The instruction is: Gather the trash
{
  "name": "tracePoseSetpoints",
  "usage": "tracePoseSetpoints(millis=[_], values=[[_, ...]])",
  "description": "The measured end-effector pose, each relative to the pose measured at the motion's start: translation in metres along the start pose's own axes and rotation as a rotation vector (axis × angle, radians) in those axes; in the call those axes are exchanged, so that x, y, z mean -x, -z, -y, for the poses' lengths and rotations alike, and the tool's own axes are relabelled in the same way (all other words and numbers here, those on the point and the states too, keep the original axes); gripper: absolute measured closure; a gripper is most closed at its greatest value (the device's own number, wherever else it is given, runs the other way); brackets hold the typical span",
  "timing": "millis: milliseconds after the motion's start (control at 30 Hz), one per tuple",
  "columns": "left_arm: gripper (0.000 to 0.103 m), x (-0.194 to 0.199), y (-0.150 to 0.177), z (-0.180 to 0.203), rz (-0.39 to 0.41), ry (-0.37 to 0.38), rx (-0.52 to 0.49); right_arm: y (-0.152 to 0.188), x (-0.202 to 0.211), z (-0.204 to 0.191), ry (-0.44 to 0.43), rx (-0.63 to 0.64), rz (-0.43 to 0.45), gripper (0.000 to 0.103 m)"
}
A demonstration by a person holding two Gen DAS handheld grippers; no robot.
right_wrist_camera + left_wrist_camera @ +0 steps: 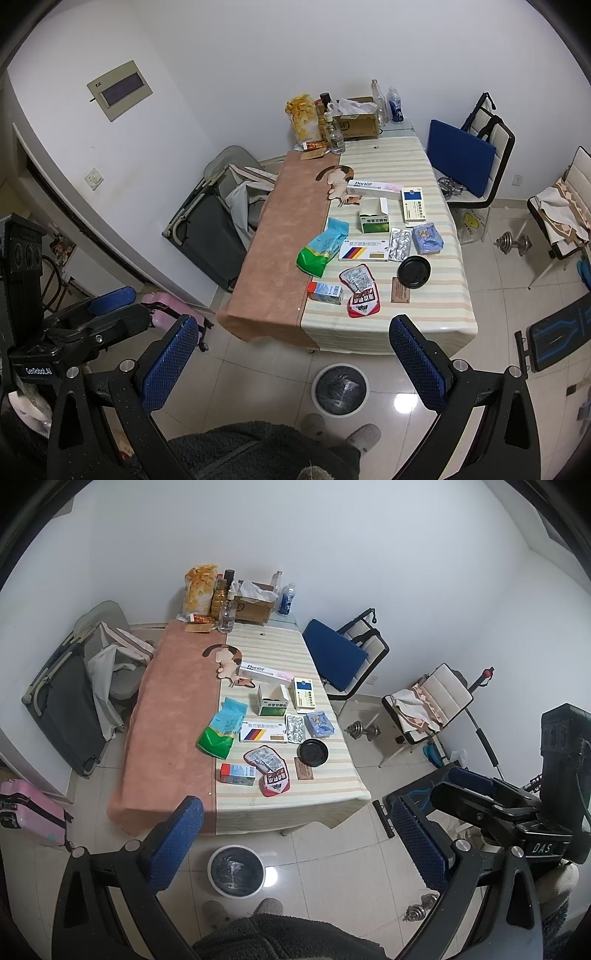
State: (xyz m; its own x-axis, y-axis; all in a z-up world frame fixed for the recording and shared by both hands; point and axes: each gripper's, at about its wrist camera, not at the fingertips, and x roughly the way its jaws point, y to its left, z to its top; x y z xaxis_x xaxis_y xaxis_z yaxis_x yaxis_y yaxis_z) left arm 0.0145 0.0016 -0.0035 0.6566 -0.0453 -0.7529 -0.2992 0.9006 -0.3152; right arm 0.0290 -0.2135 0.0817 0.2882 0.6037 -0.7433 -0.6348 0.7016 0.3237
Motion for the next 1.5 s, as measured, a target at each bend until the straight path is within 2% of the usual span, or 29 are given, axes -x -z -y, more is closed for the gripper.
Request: tracePoseSetpoints(millis=[67,167,233,400,433,567,633,767,867,933,967,1000,1033,1067,1100,1133,1200,1233,1333,1400,1433,1500], values=[[0.000,-0.008,-0.002,-0.004,0.000,-0.035,0.000,-0.001,-0.003,0.002,0.008,-0.018,0.006,0.000],[0.000,-0.031,-0.007,-0.017,0.000,-0.179,-0.007,-0.001,-0.012,0.008,0.074,-0.070,0.020,0.000],[0.000,-0.051,-0.011,-0.030,-0.019,-0.244,0.007,-0.002,-0.020,0.016,0.129,-0.113,0.022,0.000],[0.000,-0.117,-0.012,-0.072,-0.098,-0.314,0.067,-0.002,-0.059,0.054,0.255,-0.248,-0.015,0.000],[0.000,-0.135,-0.010,-0.082,-0.134,-0.328,0.096,-0.002,-0.067,0.062,0.267,-0.270,-0.024,0.000],[0.000,-0.200,0.001,-0.116,-0.287,-0.312,0.256,-0.006,-0.118,0.116,0.315,-0.369,-0.099,0.000],[0.000,-0.236,0.008,-0.133,-0.365,-0.292,0.374,-0.012,-0.150,0.147,0.347,-0.395,-0.140,0.000],[0.001,-0.300,0.023,-0.151,-0.460,-0.285,0.607,-0.027,-0.233,0.205,0.373,-0.375,-0.247,0.000],[0.002,-0.346,0.025,-0.156,-0.503,-0.270,0.765,-0.036,-0.293,0.234,0.379,-0.342,-0.347,0.000],[0.006,-0.378,0.024,-0.156,-0.521,-0.250,0.846,-0.042,-0.331,0.255,0.369,-0.314,-0.414,0.000],[0.011,-0.395,0.022,-0.157,-0.533,-0.236,0.883,-0.044,-0.345,0.261,0.373,-0.304,-0.434,0.000],[0.022,-0.410,0.021,-0.159,-0.544,-0.228,0.913,-0.048,-0.362,0.273,0.376,-0.296,-0.459,0.000],[0.027,-0.423,0.020,-0.163,-0.551,-0.217,0.939,-0.049,-0.371,0.279,0.376,-0.296,-0.473,0.000],[0.043,-0.432,0.021,-0.165,-0.553,-0.217,0.969,-0.050,-0.379,0.283,0.371,-0.297,-0.488,0.000],[0.054,-0.438,0.022,-0.168,-0.550,-0.223,0.988,-0.052,-0.388,0.287,0.361,-0.298,-0.505,0.000],[0.061,-0.439,0.022,-0.171,-0.542,-0.229,0.995,-0.052,-0.395,0.287,0.342,-0.295,-0.522,0.000],[0.067,-0.435,0.020,-0.172,-0.528,-0.233,0.952,-0.052,-0.408,0.279,0.293,-0.269,-0.549,0.000],[0.068,-0.431,0.016,-0.171,-0.532,-0.262,0.876,-0.050,-0.413,0.273,0.275,-0.255,-0.558,0.000],[0.071,-0.416,0.006,-0.168,-0.543,-0.414,0.591,-0.040,-0.436,0.244,0.197,-0.216,-0.607,0.000],[0.071,-0.410,0.006,-0.172,-0.564,-0.487,0.459,-0.032,-0.452,0.225,0.160,-0.193,-0.642,0.000],[0.071,-0.409,0.008,-0.177,-0.575,-0.497,0.431,-0.027,-0.462,0.212,0.140,-0.177,-0.656,0.000],[0.071,-0.406,0.013,-0.191,-0.596,-0.494,0.448,-0.018,-0.482,0.193,0.130,-0.141,-0.674,0.001]])
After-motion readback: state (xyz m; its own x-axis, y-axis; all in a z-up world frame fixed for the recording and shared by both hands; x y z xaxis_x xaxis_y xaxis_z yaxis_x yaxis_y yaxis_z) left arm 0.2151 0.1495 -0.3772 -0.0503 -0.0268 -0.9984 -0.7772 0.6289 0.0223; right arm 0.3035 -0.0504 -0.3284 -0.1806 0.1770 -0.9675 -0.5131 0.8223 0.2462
